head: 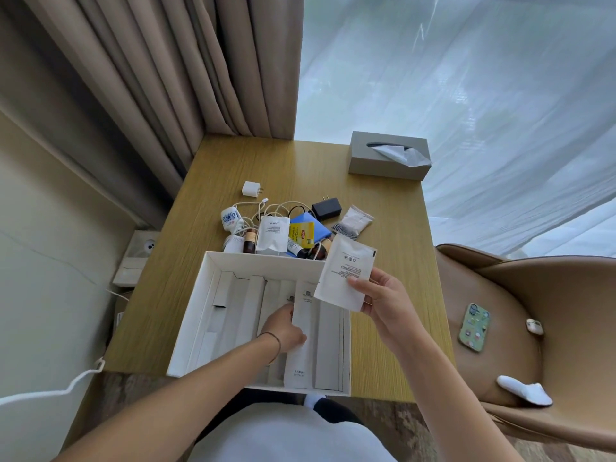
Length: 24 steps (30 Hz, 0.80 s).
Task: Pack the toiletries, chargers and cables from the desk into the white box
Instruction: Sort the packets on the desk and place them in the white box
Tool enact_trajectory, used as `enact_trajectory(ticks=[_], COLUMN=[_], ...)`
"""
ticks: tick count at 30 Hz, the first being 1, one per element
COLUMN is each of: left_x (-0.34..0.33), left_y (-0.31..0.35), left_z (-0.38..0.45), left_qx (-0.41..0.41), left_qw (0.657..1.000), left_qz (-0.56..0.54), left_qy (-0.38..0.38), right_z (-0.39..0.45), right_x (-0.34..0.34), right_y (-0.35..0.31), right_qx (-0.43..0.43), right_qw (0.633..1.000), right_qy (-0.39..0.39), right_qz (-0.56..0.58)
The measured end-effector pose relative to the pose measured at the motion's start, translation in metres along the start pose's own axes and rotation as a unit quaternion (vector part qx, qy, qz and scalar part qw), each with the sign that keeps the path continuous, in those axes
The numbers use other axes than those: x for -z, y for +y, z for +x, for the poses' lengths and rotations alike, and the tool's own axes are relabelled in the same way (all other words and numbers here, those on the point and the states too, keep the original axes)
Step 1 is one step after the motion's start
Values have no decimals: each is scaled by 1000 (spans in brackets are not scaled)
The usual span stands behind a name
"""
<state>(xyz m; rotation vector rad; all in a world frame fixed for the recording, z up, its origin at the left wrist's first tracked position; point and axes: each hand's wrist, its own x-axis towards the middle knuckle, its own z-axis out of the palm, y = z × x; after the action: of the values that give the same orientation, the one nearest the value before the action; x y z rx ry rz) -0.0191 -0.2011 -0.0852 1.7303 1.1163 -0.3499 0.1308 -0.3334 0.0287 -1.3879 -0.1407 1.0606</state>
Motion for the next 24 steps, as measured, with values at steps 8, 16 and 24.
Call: enact_trajectory(ticks=[8, 16, 24], left_x=[-1, 38, 129], left_y=[-1, 2, -20], left_z=[5, -11, -44], left_qx=[-38, -102, -137], left_qw=[963, 951, 966], left_qz=[259, 274, 134], left_qy=[66, 96, 174], right_z=[2, 19, 28], right_x=[-9, -51, -96], right_y=[2, 2, 51], right_qx=[-38, -10, -87], right_qw=[998, 993, 986], right_qy=[6, 19, 4], right_qz=[-54, -112, -140])
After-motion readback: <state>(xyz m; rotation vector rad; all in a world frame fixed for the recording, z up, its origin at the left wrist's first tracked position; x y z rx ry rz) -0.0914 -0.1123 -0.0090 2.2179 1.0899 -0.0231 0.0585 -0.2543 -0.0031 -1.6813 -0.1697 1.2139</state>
